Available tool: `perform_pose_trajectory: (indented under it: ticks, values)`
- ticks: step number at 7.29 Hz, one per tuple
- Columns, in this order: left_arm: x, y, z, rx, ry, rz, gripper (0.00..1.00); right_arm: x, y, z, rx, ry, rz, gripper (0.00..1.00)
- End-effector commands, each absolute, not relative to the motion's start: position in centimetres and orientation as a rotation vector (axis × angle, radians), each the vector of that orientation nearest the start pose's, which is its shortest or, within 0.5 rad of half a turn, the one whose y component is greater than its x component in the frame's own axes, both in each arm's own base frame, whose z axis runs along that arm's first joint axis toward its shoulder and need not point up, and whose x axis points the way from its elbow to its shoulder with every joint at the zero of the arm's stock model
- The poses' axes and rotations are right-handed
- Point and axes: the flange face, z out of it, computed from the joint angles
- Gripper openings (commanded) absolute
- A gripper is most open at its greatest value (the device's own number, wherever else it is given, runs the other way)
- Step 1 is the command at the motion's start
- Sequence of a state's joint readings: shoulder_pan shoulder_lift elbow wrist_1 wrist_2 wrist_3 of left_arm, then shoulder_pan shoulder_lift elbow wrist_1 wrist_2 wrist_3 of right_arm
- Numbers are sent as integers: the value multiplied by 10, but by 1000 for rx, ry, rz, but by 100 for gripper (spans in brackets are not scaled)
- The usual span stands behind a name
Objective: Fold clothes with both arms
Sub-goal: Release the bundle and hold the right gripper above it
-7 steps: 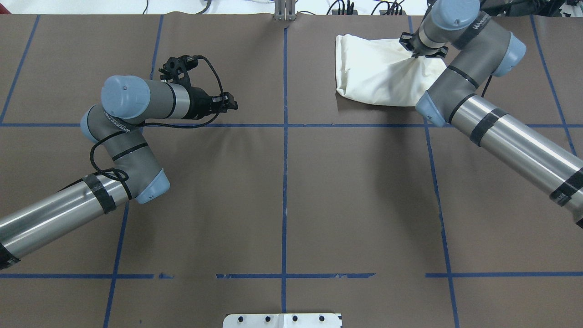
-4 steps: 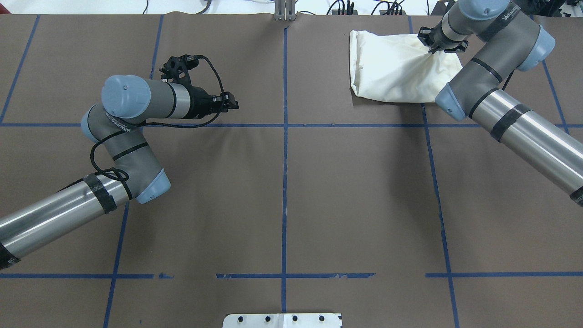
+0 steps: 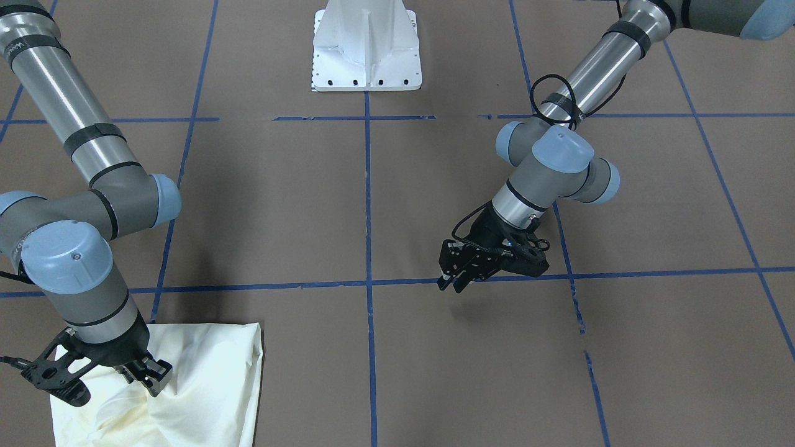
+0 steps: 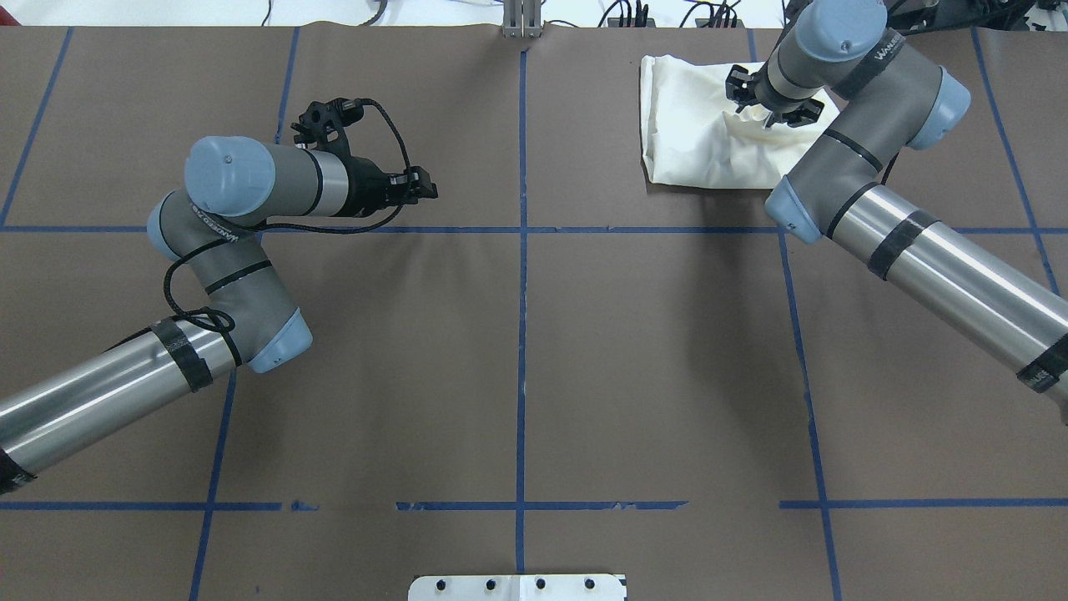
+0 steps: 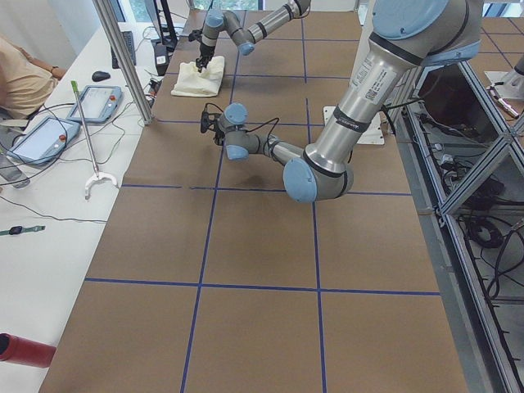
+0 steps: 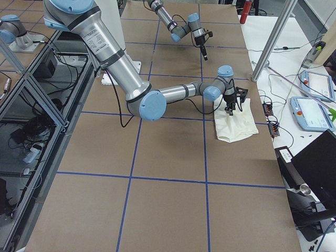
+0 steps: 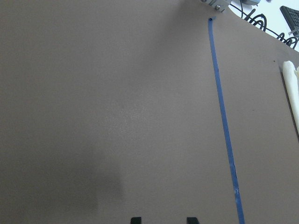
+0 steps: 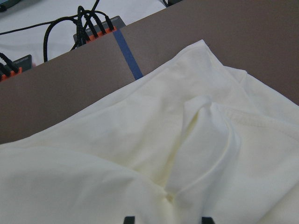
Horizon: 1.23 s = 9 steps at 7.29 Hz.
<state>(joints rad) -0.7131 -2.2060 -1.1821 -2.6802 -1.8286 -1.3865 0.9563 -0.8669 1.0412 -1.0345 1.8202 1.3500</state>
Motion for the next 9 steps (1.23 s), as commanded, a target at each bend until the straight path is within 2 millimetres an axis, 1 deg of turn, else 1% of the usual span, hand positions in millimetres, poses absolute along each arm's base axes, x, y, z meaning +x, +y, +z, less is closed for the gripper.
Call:
perform_pose_trajectory:
  ticks: [1,2,3,4,5,6,7,8,9]
  values:
    - [495,-571,332,389,1310,-270,43,-354,-730,428,212,-716,648,59]
    - [494,-570,335,389,1309,-271,43,-357,-738,389,228,-758,650,66]
    - [493,-569,338,387,1305,-272,43,-348,-740,402,211,-715,645,62]
    - [491,-568,342,385,1302,-272,43,-334,-749,422,228,-668,607,62]
    - [491,-567,343,383,1301,-274,43,-328,-756,442,266,-594,581,62]
    - [490,-567,347,382,1297,-274,43,-325,-760,456,283,-548,577,59]
    - [490,-566,349,382,1297,-274,43,-329,-763,459,279,-535,577,54]
    - [490,-566,349,382,1297,-274,43,-333,-764,454,280,-540,575,50]
    - [490,-566,349,382,1297,-274,43,-338,-775,437,286,-547,576,48]
